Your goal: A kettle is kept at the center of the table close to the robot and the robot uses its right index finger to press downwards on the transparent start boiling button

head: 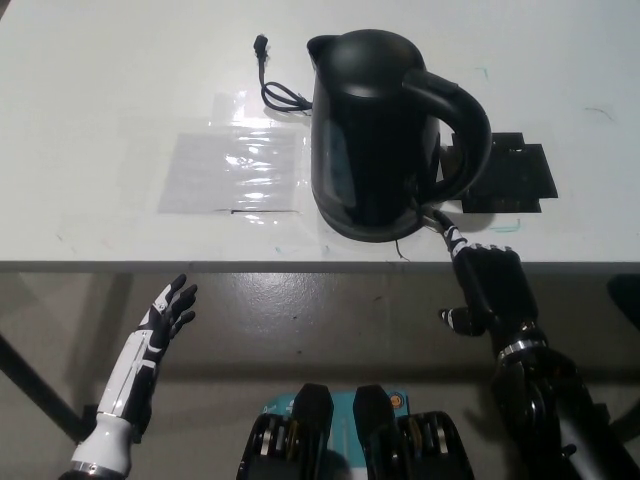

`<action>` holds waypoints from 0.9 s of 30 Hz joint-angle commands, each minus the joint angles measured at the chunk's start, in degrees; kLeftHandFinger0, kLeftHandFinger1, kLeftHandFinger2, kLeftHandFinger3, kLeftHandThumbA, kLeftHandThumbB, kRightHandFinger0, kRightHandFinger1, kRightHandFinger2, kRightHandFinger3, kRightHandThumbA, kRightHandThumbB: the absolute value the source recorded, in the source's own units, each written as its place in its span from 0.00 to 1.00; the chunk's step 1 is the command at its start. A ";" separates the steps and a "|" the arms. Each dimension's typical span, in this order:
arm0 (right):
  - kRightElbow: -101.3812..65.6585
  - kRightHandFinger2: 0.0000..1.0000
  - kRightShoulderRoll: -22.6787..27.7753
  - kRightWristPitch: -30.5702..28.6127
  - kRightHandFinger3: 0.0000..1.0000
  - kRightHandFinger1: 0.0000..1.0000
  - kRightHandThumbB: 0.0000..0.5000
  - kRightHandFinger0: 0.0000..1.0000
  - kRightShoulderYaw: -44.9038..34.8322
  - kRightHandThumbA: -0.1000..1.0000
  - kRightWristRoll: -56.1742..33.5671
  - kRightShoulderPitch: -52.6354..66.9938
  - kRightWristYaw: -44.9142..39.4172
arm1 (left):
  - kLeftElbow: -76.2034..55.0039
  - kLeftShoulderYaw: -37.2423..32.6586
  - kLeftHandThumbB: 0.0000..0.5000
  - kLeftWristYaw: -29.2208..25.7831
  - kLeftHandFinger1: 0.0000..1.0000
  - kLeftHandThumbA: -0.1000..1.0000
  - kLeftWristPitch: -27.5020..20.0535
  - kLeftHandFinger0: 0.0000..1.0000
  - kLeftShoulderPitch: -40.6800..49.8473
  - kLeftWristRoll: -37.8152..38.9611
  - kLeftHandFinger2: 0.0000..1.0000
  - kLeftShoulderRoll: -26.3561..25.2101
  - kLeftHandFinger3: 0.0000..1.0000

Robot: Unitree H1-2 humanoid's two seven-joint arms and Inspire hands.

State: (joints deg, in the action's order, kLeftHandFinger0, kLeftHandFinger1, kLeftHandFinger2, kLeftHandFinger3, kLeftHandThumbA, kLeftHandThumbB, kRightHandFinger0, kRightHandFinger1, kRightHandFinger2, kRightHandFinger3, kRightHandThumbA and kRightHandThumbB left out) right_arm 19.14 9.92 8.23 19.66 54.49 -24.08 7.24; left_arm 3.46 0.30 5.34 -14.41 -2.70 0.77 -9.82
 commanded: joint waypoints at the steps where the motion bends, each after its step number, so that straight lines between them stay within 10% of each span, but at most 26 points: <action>1: 0.87 0.00 -0.05 0.91 1.00 0.00 0.60 0.00 0.28 1.00 -0.72 -2.82 0.17 | -2.02 -0.09 0.66 1.22 1.00 1.00 -1.73 1.00 -0.80 0.36 1.00 -1.08 1.00; 27: -15.49 0.00 1.29 -0.91 1.00 0.00 0.61 0.00 0.90 1.00 -1.38 3.32 -0.85 | -1.32 -0.18 0.63 1.37 1.00 1.00 -2.20 1.00 -1.18 0.13 1.00 -1.39 1.00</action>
State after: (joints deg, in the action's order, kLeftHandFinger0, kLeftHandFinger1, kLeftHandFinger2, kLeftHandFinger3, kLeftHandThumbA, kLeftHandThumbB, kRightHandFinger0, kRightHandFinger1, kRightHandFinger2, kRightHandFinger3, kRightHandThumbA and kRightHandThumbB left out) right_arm 9.35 10.32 9.01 20.46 54.19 -21.14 6.93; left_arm 3.45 0.29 5.34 -14.43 -2.90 0.73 -9.92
